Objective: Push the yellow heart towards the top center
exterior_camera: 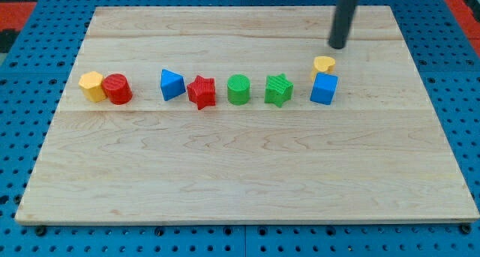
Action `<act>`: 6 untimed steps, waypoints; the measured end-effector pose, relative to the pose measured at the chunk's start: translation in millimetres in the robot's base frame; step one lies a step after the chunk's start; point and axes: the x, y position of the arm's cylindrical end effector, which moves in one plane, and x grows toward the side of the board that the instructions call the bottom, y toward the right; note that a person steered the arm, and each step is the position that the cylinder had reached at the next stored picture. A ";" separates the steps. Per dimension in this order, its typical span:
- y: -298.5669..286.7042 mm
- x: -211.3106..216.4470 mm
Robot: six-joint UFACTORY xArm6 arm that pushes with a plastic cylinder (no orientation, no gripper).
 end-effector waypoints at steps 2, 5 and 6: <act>7.2 67.9; -138.6 27.4; -197.9 -18.3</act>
